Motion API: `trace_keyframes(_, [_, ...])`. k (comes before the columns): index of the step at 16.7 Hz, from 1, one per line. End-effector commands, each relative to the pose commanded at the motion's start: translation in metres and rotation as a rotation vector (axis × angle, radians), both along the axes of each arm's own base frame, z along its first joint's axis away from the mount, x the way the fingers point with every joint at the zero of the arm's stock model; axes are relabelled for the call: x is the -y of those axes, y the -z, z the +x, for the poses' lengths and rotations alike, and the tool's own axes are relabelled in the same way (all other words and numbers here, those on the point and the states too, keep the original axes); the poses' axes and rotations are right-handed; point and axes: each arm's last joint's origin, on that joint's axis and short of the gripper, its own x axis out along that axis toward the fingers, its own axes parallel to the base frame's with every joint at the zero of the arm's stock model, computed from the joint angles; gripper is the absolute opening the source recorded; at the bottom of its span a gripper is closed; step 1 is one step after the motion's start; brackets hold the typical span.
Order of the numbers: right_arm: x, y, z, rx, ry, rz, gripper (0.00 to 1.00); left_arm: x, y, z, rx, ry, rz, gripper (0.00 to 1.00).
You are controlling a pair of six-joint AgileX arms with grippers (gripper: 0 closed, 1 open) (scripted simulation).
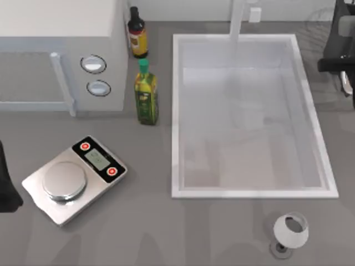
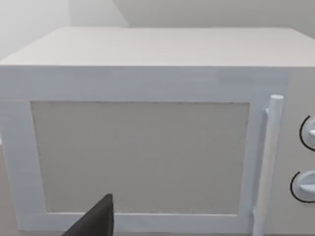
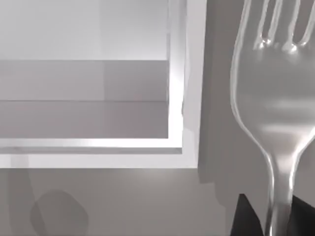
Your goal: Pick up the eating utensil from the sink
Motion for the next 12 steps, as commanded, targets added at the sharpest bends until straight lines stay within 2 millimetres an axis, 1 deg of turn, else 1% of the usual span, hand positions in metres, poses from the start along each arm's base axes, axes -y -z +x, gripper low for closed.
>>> trace_keyframes(1, [0.0, 0.007, 0.001, -0.003, 0.0, 0.0, 0.0, 0.0, 0.0, 0.0, 0.0, 0.0, 0.0, 1.0])
trace_keyframes(3, [0.0, 0.027, 0.003, -0.003, 0.001, 0.0, 0.0, 0.0, 0.0, 0.0, 0.0, 0.0, 0.0, 1.0])
trace_keyframes(6, [0.0, 0.066, 0.005, 0.018, 0.002, 0.003, 0.0, 0.0, 0.0, 0.0, 0.0, 0.0, 0.0, 1.0])
trace_keyframes(8, [0.001, 0.09, 0.002, 0.013, 0.003, 0.003, 0.0, 0.0, 0.0, 0.0, 0.0, 0.0, 0.0, 1.0])
trace_keyframes(10, [0.002, 0.103, 0.0, 0.006, 0.003, 0.002, 0.0, 0.0, 0.0, 0.0, 0.0, 0.0, 0.0, 1.0])
trace_keyframes(12, [0.002, 0.105, -0.001, 0.005, 0.003, 0.001, 0.0, 0.0, 0.0, 0.0, 0.0, 0.0, 0.0, 1.0])
